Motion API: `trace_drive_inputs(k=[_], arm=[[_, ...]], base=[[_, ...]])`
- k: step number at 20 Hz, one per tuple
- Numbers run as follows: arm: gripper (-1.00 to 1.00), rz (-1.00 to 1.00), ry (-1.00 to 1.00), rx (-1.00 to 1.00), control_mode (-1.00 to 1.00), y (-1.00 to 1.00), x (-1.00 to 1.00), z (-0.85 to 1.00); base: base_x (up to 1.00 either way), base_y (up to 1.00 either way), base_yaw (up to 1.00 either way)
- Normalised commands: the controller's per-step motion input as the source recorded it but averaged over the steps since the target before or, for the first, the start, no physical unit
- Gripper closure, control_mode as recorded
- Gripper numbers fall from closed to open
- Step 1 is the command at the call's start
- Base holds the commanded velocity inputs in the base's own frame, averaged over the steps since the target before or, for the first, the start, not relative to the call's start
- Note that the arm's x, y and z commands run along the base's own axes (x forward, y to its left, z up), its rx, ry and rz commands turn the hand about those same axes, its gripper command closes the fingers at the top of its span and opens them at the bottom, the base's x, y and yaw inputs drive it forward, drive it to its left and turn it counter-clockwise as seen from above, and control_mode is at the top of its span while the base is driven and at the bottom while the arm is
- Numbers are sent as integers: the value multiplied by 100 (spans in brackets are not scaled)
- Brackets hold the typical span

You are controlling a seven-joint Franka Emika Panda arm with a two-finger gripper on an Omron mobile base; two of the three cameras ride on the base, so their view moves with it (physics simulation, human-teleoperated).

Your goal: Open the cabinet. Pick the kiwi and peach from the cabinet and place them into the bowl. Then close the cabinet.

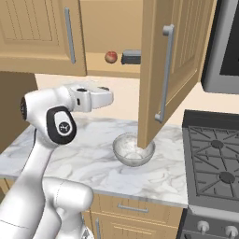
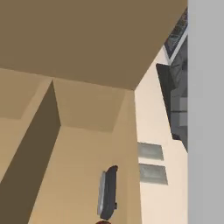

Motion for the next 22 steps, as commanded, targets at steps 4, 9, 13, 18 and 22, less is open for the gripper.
trace_drive_inputs(k=[4, 9, 13, 18, 22], arm=[[100, 35, 10, 0, -100, 51, 48, -5], [100, 29, 0, 0, -100, 40, 48, 0], [100, 6, 0, 0, -100, 35, 21, 0], [100, 0, 0, 0, -100, 31, 7, 9], [100, 0, 0, 0, -100, 38, 13, 16]], base=[[0, 0, 0], [0, 0, 0], [0, 0, 0], [0, 0, 0], [0, 0, 0]])
